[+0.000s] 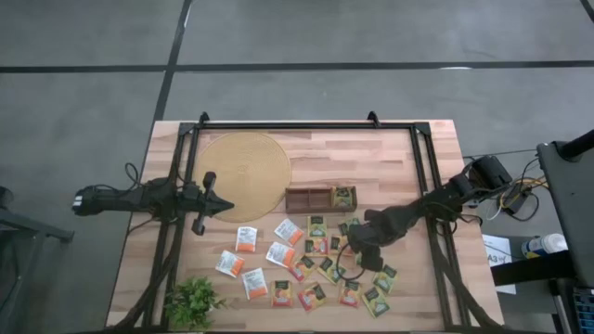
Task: Pick & Place Tea
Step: Put the yellow tea bag into the right section of the wooden organizer
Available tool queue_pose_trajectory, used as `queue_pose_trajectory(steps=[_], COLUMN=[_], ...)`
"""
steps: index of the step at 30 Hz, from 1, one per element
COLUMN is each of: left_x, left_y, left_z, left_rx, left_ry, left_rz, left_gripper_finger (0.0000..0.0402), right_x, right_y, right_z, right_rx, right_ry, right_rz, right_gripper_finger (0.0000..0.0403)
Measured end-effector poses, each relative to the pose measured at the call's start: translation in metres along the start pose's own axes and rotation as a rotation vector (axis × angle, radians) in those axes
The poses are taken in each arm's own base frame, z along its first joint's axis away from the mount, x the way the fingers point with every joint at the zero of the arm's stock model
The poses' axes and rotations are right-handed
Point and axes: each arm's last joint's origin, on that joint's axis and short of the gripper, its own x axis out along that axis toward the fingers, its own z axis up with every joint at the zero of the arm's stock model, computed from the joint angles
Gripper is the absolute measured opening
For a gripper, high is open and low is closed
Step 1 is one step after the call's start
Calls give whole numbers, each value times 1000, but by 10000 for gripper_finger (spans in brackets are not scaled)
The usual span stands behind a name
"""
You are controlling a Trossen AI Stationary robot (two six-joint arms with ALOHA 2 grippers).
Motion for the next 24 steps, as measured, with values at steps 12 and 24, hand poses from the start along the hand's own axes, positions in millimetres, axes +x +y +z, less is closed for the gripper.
queue_pose_trajectory(steps=[12, 24], left_x=[0, 0], left_y=[0, 0], left_z=[0, 0], left_rx=[0, 0], left_ry=[0, 0], left_rz=[0, 0], left_gripper_finger=[0, 0], right_x=[7, -3], right_y=[-10, -6], right_z=[-1, 2], right_rx=[-66, -74], right_ry=[28, 14], right_rz=[39, 100], right_gripper_finger=[153, 153])
